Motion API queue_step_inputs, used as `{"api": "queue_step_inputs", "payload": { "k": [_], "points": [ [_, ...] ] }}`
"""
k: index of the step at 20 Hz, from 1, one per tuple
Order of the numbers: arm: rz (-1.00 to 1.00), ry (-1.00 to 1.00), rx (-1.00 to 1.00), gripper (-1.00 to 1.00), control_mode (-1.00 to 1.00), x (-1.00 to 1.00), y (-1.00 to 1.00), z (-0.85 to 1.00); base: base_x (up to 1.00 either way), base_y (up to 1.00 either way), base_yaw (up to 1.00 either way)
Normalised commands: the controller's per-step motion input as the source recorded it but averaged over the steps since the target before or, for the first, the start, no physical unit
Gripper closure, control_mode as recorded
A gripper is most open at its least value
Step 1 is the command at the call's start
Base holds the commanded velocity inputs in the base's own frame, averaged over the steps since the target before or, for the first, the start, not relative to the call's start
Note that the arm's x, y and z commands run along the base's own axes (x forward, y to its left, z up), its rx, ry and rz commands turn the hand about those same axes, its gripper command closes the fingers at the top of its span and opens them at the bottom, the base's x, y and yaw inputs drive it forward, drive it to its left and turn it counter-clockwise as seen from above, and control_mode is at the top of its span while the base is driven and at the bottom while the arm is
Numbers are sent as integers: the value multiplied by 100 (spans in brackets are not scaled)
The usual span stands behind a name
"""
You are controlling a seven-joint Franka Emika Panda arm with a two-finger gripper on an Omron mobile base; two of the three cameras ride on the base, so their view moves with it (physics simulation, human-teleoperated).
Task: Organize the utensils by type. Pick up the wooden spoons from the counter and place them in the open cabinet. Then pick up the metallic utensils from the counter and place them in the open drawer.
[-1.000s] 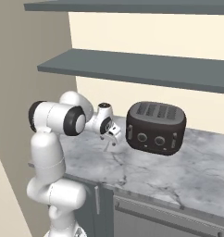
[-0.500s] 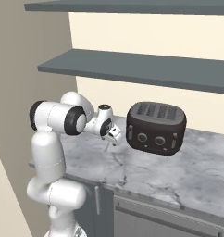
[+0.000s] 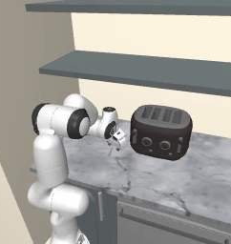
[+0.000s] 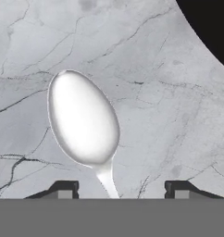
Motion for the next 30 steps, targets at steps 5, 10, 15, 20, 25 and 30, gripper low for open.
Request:
{"api": "queue_step_inputs", "payload": {
  "k": [5, 10, 15, 20, 25, 30],
  "points": [
    [0, 2, 0, 100, -100, -42, -8, -43, 0, 0, 0],
    [0, 7, 0, 100, -100, -55, -3, -36, 0, 0, 0],
    [0, 10, 3, 100, -100, -49, -3, -4, 0, 0, 0],
    [0, -1, 3, 100, -100, -42, -1, 32, 0, 0, 0],
    [7, -13, -3, 100, -100, -43, 20, 59, 0, 0, 0],
    [4, -3, -2, 100, -100, -47, 18, 46, 0, 0, 0]
  ]
}}
